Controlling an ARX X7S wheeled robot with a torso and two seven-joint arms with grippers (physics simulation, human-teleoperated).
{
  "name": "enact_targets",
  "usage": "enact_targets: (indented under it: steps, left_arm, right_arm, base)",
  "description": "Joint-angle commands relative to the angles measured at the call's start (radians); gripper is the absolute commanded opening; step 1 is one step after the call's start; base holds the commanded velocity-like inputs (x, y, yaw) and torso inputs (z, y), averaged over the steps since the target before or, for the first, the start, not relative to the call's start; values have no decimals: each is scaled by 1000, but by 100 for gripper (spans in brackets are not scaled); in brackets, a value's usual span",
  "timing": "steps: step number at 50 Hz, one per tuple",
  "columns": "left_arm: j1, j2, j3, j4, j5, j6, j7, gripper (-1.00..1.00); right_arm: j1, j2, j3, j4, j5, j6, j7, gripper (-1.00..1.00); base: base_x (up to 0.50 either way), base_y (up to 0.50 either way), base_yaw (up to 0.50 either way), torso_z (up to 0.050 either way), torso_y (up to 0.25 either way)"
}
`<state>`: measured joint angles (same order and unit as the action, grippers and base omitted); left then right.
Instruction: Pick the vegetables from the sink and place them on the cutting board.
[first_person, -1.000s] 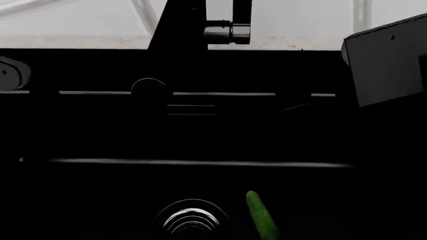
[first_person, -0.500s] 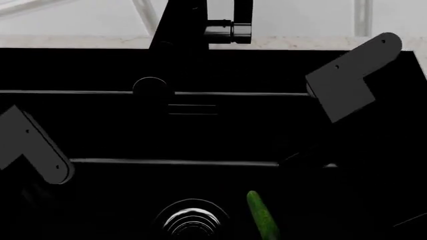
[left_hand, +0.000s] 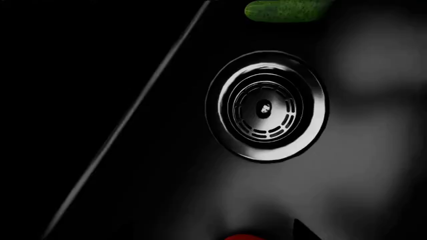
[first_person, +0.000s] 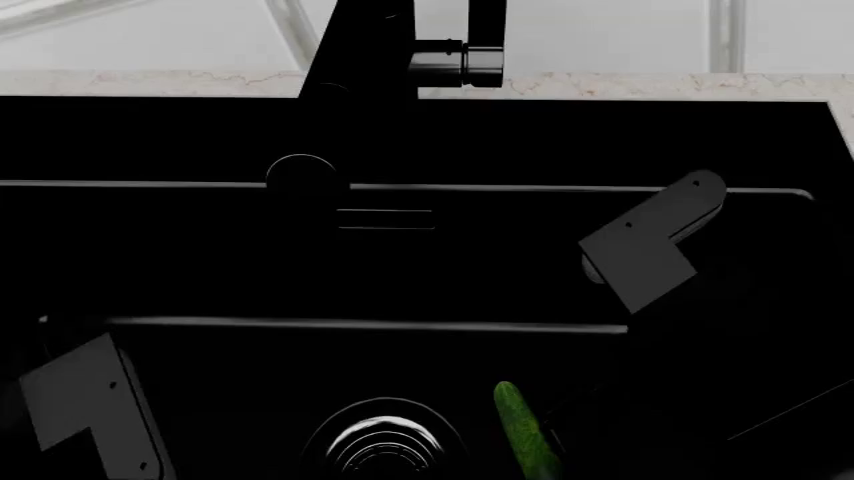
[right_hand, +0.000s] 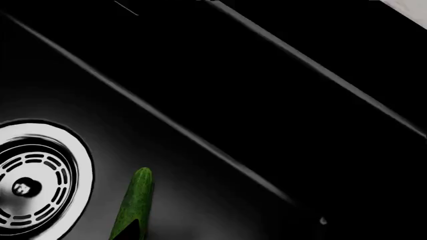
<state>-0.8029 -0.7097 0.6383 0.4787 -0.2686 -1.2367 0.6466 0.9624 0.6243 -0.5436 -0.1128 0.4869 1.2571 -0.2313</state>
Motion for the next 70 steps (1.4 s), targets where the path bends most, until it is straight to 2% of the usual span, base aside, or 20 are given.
enact_targets:
  steps: [1, 8, 19, 33, 46, 60, 70]
  left_arm:
    - [55, -3, -1, -28, -52, 11, 107, 100]
    - [36, -42, 101, -114, -6, 26, 136, 100]
    - [-20, -28, 184, -236, 59, 64, 137, 100]
    - [-80, 34, 190, -350, 72, 123, 147, 100]
    - [-48, 70, 208, -399, 64, 187, 151, 100]
    - [18, 72, 203, -380, 31, 175, 144, 100]
    - [24, 83, 227, -468, 64, 182, 115, 100]
  right_arm:
    - [8, -27, -29, 62, -36, -22, -63, 100]
    - [5, -38, -39, 90, -44, -46, -64, 100]
    - [-37, -35, -24, 95, -39, -70, -52, 100]
    - [-52, -42, -20, 121, -42, -100, -46, 100]
    - [-64, -33, -19, 98, -38, -93, -35, 100]
    - [-66, -31, -16, 81, -30, -75, -27, 100]
    - [-68, -35, -20, 95, -32, -94, -30, 100]
  base:
    - [17, 16, 4, 0, 0]
    - [17, 16, 2, 0, 0]
    - [18, 15, 1, 0, 0]
    - [18, 15, 2, 0, 0]
    - [18, 15, 1, 0, 0]
    - [18, 10, 0, 0, 0]
    - [18, 11, 1, -1, 0]
